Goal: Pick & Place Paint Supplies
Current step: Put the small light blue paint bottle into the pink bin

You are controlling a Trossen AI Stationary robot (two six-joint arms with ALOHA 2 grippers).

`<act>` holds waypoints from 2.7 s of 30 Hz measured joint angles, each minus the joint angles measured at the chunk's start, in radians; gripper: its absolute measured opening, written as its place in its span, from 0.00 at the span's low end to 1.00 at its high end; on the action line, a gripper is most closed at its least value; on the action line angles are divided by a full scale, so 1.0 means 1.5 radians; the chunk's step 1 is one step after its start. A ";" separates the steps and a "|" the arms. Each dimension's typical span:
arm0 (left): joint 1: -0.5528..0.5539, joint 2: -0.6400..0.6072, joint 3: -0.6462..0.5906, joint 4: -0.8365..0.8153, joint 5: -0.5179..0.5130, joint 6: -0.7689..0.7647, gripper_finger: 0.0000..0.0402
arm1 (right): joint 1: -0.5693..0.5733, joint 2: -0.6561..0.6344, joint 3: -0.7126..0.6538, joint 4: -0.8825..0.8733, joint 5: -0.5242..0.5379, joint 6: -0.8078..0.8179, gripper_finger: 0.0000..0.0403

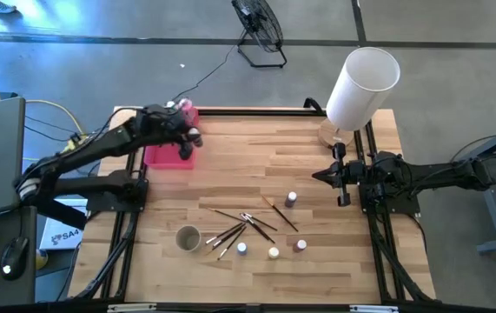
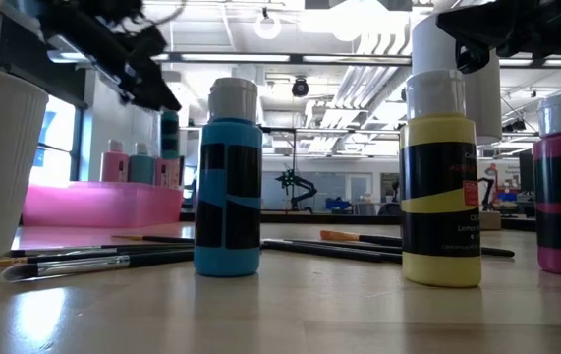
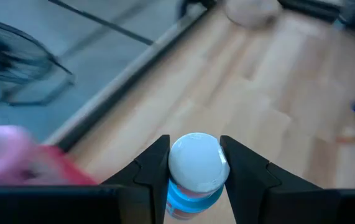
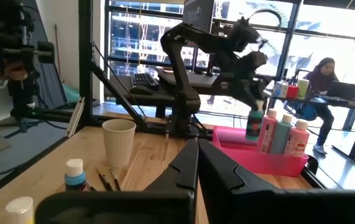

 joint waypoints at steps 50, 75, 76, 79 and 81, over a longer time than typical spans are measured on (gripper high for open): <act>0.031 -0.223 -0.260 -0.038 -0.429 -0.347 0.30 | 0.000 0.000 0.000 -0.003 0.001 0.001 0.01; 0.031 -0.224 -0.310 -0.019 -0.449 -0.382 0.30 | 0.000 0.000 0.000 -0.004 0.000 0.001 0.01; 0.031 -0.224 -0.310 -0.019 -0.449 -0.382 0.30 | 0.000 0.000 0.000 -0.004 0.000 0.001 0.01; 0.031 -0.224 -0.310 -0.019 -0.449 -0.384 0.30 | 0.000 0.000 0.000 -0.004 0.000 0.001 0.01; 0.031 -0.224 -0.310 -0.019 -0.449 -0.384 0.30 | 0.000 0.000 0.000 -0.004 0.000 0.001 0.01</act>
